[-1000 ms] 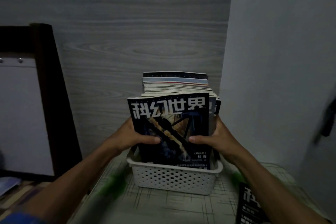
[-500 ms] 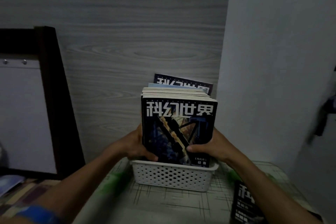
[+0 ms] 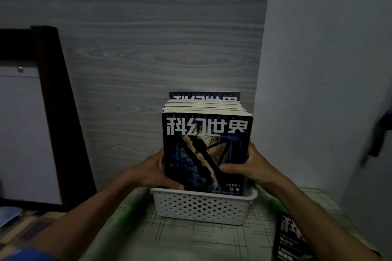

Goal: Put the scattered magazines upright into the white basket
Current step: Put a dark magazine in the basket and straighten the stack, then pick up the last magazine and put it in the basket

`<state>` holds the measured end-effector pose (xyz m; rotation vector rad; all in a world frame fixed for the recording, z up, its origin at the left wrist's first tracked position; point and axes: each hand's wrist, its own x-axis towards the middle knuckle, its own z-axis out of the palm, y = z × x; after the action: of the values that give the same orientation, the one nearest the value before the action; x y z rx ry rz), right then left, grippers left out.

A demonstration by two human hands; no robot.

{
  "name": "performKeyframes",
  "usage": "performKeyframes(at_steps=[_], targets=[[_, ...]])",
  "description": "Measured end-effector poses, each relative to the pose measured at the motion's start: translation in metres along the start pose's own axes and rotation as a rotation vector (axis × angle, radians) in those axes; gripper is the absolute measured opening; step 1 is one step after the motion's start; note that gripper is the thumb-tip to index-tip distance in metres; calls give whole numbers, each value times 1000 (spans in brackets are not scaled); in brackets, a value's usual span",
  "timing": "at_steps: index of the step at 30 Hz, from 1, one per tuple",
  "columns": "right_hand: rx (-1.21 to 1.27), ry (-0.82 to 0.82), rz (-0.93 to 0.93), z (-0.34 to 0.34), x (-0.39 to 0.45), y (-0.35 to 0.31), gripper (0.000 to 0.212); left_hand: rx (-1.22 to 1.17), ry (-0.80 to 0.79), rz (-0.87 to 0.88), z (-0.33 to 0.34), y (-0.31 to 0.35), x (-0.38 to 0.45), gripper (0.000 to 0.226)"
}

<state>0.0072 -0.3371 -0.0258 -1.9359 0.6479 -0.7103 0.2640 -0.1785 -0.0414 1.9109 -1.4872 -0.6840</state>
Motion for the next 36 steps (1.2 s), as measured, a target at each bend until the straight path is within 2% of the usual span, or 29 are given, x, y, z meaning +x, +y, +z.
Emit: performKeyframes(at_steps=[2,4,6,8,9,11,12,13,15,19,21,23,24,26,27,29,30,32,34,36], targets=[[7,18,-7,2,-4,-2,111,-42,-19,17,3,4,-5,116],[35,63,-41,5,-8,-3,110,-161,111,80,5,13,-13,108],[145,109,-101,8,-11,-11,114,-324,302,142,3,29,-18,126],[219,195,-138,8,-8,-24,118,-302,480,201,-1,52,-21,141],[210,236,-140,7,-5,-31,118,-154,590,231,-3,62,-23,142],[133,280,-127,7,-2,-42,108,389,801,337,-4,73,-25,131],[109,274,-105,7,-1,-44,96,647,841,403,-2,75,-27,123],[89,259,-75,9,-2,-45,84,812,815,426,1,76,-29,117],[-14,265,-31,12,-8,-48,68,898,753,349,7,79,-32,113],[-303,359,12,5,-47,-56,73,964,791,209,16,95,-54,104],[-325,378,86,-10,-90,-46,60,892,782,178,35,101,-78,96],[-433,371,120,-27,-147,-23,33,781,684,295,77,105,-107,81],[-570,350,154,-35,-177,-10,25,697,609,378,103,107,-123,66],[-916,268,286,-46,-232,17,29,586,386,413,152,115,-151,31],[-1045,208,391,-49,-254,27,36,565,262,386,172,122,-161,29],[-1133,131,563,-47,-285,35,48,503,27,286,205,133,-172,42],[-1145,123,570,-41,-296,36,50,460,-45,232,218,140,-174,50],[-1228,126,464,-25,-316,34,52,296,-14,88,240,151,-180,63],[-1220,149,401,-12,-327,29,51,-131,101,-131,246,164,-183,57],[-1176,142,387,-9,-333,23,51,-579,127,-340,245,167,-181,49]])
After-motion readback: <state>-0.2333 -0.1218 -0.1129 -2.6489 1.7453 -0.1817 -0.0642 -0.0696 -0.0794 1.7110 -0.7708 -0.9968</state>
